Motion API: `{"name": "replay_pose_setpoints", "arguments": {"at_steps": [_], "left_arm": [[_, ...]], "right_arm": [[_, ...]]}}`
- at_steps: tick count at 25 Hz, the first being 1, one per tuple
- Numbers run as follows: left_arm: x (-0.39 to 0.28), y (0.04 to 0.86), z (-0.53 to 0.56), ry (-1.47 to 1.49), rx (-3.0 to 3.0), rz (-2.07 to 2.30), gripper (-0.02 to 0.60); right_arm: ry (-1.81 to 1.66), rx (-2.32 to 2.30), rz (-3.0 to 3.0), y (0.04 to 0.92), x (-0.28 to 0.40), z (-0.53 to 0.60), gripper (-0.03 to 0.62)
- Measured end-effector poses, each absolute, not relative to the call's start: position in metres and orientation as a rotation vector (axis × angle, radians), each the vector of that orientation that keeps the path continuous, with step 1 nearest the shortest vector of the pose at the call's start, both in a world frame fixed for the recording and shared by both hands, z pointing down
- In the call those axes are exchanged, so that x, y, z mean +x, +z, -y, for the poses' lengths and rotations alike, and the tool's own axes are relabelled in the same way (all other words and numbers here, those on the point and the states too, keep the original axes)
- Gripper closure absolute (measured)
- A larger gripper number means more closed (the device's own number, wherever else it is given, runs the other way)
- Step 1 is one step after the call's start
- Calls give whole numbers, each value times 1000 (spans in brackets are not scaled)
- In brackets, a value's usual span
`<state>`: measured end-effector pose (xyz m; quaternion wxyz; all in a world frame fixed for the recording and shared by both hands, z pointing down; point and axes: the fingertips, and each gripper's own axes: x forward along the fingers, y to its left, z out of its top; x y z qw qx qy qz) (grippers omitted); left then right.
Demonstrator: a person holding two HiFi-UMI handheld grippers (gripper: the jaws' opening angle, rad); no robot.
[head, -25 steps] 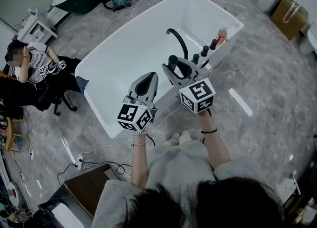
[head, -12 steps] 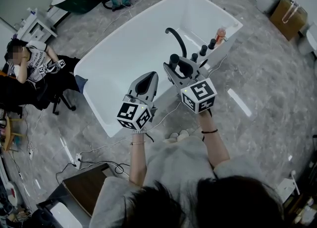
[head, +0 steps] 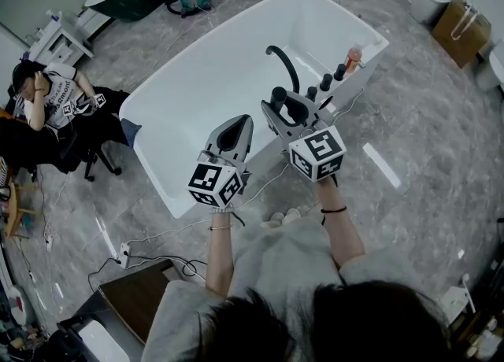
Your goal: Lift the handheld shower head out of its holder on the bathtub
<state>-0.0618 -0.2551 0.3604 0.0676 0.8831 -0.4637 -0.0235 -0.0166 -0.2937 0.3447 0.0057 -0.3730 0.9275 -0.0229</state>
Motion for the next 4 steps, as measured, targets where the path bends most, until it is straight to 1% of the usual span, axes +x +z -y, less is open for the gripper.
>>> {"name": "replay_pose_setpoints", "arguments": {"at_steps": [4], "left_arm": [[-64, 360, 256, -69, 2661, 1387, 577]], "right_arm": [[-71, -1165, -2905, 344, -19, 293, 456]]}}
